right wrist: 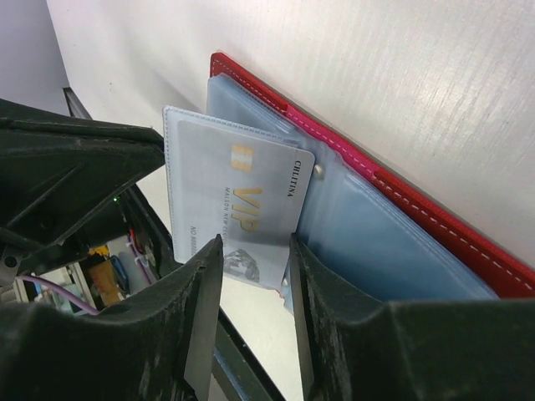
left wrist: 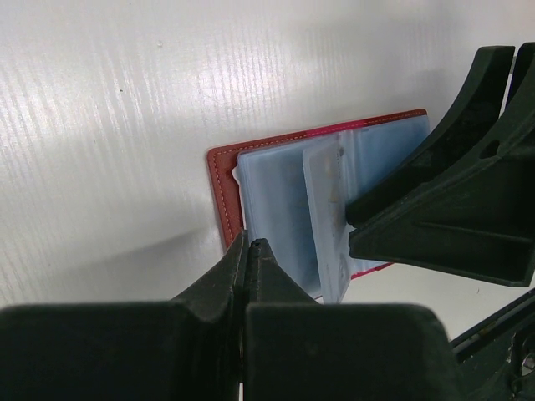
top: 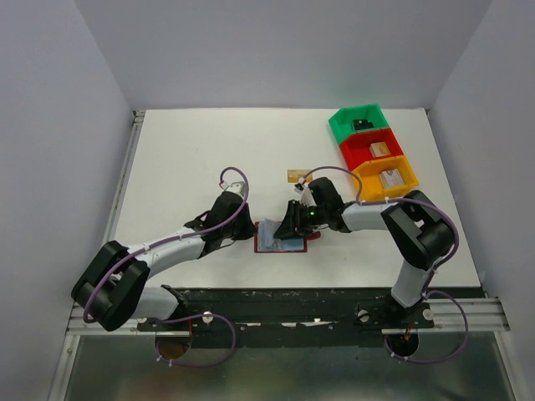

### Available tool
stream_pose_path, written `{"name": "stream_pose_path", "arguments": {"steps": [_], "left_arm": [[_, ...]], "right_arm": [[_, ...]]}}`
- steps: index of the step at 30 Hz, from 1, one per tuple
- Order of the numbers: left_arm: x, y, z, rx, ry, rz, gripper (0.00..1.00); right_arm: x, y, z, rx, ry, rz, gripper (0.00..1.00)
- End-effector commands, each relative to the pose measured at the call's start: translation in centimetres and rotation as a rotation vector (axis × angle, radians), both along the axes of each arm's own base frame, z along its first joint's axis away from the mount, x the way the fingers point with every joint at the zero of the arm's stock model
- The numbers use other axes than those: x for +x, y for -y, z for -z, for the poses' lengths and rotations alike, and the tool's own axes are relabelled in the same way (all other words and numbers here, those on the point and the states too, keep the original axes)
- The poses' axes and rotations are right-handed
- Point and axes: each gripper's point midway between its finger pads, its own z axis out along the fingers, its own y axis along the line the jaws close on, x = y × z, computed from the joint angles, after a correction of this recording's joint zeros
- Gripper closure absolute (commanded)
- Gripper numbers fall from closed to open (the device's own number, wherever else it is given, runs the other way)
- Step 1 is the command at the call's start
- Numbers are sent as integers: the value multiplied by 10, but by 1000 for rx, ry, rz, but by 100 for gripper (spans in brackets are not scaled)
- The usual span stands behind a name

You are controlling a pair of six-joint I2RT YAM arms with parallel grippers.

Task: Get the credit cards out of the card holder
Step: Remove the credit card from the card holder.

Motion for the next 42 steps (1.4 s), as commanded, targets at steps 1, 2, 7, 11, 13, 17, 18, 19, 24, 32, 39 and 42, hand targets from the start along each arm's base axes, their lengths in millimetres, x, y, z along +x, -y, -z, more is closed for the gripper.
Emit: {"name": "stream_pose_path", "arguments": {"steps": [1, 2, 7, 11, 13, 17, 18, 19, 24, 32, 39, 42], "left_arm": [[4, -4, -6, 5, 24, -21, 100], [4, -3, -7, 3, 24, -18, 100], [6, -2, -7, 8, 28, -17, 100], [6, -2, -5, 13, 22, -12, 100], [7, -2, -4, 17, 19, -15, 100], [7, -1, -4, 19, 19, -10, 100], [7, -1, -4, 20, 20, -9, 100], [7, -1, -4, 20, 18, -10, 100], [8, 0, -7, 11, 30, -9, 100], [8, 1, -6, 8, 24, -5, 100], [7, 1, -5, 2, 24, -7, 100], [7, 5, -12, -19, 40, 2, 100]], "right_arm": [[2, 5, -2, -44, 28, 16, 53], [2, 5, -2, -45, 29, 17, 52], [4, 5, -6, -46, 39, 24, 49], [5, 5, -11, -42, 54, 30, 44], [6, 5, -14, -35, 59, 31, 43], [6, 3, -17, -25, 62, 29, 40], [7, 3, -18, -22, 65, 30, 40], [6, 3, -17, -26, 62, 30, 40], [7, 6, -13, -47, 60, 37, 40], [9, 4, -34, 6, 121, 47, 35], [9, 2, -43, 33, 124, 46, 32], [8, 6, -34, -5, 111, 51, 33]]}}
